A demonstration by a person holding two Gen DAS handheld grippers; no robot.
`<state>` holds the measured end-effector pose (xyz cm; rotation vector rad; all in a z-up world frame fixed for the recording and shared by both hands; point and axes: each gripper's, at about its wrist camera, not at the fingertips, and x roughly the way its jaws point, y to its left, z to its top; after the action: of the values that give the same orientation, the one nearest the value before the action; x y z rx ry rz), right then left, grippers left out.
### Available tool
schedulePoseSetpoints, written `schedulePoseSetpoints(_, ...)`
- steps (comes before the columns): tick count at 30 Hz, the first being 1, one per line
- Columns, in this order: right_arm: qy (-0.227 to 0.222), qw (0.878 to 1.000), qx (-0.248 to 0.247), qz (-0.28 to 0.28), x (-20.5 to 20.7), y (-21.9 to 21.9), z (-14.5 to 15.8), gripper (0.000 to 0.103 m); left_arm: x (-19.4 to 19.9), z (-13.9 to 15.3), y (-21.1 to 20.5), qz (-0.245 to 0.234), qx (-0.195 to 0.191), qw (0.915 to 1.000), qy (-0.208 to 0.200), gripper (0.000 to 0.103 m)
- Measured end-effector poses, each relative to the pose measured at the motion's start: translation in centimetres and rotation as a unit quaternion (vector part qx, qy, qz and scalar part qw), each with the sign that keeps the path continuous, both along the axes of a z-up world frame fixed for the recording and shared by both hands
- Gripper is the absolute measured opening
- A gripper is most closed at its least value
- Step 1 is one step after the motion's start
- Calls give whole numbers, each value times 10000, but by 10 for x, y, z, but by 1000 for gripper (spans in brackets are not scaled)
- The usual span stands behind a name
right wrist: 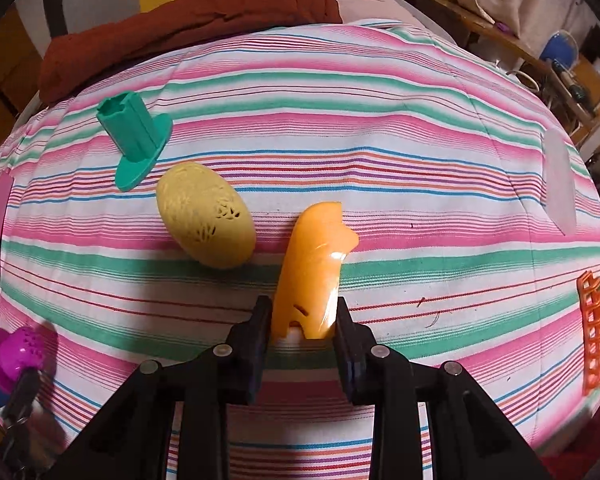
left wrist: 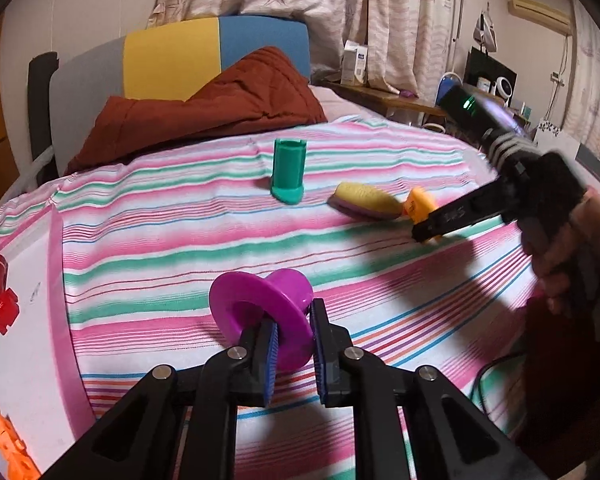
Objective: Organize rigid objects
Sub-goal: 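Grasp the orange flat puzzle piece with the right gripper while the left holds the magenta spool, then carry the magenta spool onto the tray and open the left gripper while the right holds the orange piece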
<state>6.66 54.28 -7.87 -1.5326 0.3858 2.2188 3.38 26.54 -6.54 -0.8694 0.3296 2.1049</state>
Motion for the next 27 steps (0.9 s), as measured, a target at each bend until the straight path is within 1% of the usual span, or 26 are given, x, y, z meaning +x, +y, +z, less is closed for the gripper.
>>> schedulePoseSetpoints(4,-13,9998,185,83,-7,-9,-2,32,6,8,-4,-9,24,10000,56,14)
schedulePoseSetpoints(7,-8,9997,233,92,-8,-9,-3,32,6,14,-8,41,63,10000,-21,14)
schedulePoseSetpoints(11,4,9995,289,110,-11,-7,-3,32,7,21,-13,79,108,9999,-29,14)
schedulePoseSetpoints(13,1,9994,324,141,-17,-2,-6,32,7,23,-15,103,149,9998,-106,14)
schedulePoseSetpoints(19,-34,9979,568,314,-17,-10,-5,31,12,34,-22,65,263,9994,-206,14)
schedulePoseSetpoints(24,-19,9981,537,295,-14,-13,-4,31,14,45,-33,72,363,9989,-285,14)
schedulePoseSetpoints(27,-47,9975,623,342,-15,-14,-4,31,13,50,-42,123,401,9986,-318,14)
